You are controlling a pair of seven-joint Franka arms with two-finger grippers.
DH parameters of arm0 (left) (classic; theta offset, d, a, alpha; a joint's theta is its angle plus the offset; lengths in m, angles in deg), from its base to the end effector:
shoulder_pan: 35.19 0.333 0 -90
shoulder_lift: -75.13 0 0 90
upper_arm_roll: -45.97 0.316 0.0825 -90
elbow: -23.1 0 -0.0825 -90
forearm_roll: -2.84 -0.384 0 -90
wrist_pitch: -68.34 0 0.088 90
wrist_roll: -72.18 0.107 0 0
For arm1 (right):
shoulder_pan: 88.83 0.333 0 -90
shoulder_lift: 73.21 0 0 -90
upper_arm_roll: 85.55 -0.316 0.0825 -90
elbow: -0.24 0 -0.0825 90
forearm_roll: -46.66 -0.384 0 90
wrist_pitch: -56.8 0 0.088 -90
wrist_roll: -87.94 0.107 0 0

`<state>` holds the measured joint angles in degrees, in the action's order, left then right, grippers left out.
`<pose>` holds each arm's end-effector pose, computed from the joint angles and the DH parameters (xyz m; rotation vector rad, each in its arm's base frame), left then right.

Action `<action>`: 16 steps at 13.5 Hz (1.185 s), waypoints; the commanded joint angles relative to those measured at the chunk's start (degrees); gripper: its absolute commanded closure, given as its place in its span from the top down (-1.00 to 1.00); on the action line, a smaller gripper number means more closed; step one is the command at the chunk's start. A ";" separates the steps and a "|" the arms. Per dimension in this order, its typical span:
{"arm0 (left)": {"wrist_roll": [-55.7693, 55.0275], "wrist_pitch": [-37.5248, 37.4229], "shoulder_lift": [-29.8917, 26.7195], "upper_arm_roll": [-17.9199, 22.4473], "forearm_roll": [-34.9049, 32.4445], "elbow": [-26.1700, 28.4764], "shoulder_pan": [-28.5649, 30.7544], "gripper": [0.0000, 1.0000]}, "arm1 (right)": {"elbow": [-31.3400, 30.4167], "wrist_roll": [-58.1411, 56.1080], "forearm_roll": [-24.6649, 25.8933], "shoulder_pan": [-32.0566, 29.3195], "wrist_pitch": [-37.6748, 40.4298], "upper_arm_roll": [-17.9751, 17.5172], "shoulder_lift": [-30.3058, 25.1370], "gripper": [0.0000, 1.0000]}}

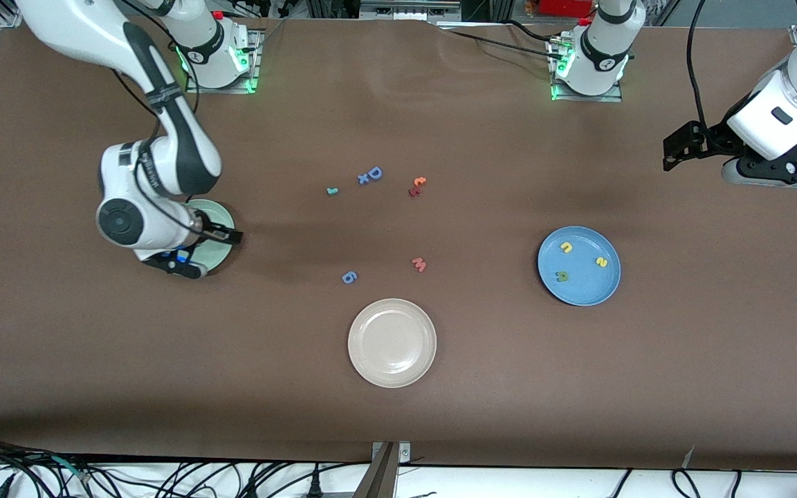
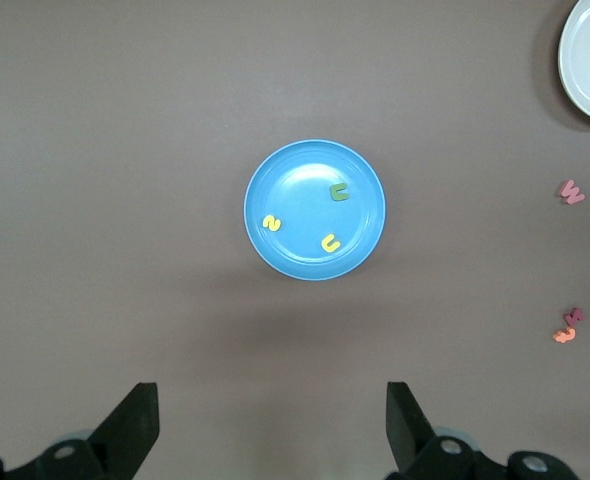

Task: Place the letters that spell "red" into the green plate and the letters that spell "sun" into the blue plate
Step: 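Reach and grasp a small teal letter with the right gripper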

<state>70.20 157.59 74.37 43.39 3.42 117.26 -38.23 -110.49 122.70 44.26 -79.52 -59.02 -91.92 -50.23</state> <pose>0.5438 -0.0548 0.5966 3.1332 -0.0992 -0.1143 0.5631 0.1586 0.2587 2.9942 -0.5435 -0.4822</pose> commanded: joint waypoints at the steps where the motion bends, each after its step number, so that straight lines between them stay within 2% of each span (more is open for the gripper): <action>1: 0.31 0.75 -1.62 1.70 1.53 1.56 -0.65 1.00 | -0.81 14.92 -0.67 -0.34 -0.18 -8.10 -0.92 0.97; 3: -0.74 0.66 -1.71 0.48 1.53 1.38 -0.21 1.00 | -1.07 25.48 -0.59 0.35 -2.99 -12.51 0.04 0.97; 4: -0.74 0.66 -1.71 -1.01 1.53 1.38 1.62 1.00 | -1.33 29.10 -0.50 1.40 -4.48 -13.40 0.83 0.96; 5: -0.74 0.66 -1.71 -2.07 1.53 1.47 2.33 1.00 | -2.29 31.83 -0.50 3.15 -7.02 -13.49 1.10 0.96; 9: -0.83 -0.03 -1.71 -1.99 1.53 1.38 1.90 1.00 | -10.72 38.70 -0.41 7.03 -21.96 -13.49 1.98 0.91; 16: -1.53 -1.53 -1.45 -2.08 1.53 0.77 2.51 1.00 | -14.96 40.38 -0.50 8.09 -27.61 -13.49 2.60 0.82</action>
<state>69.11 156.80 74.15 42.01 3.42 117.31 -36.66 -123.56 162.03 44.21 -71.97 -84.14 -105.45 -46.90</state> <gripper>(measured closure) 0.000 0.079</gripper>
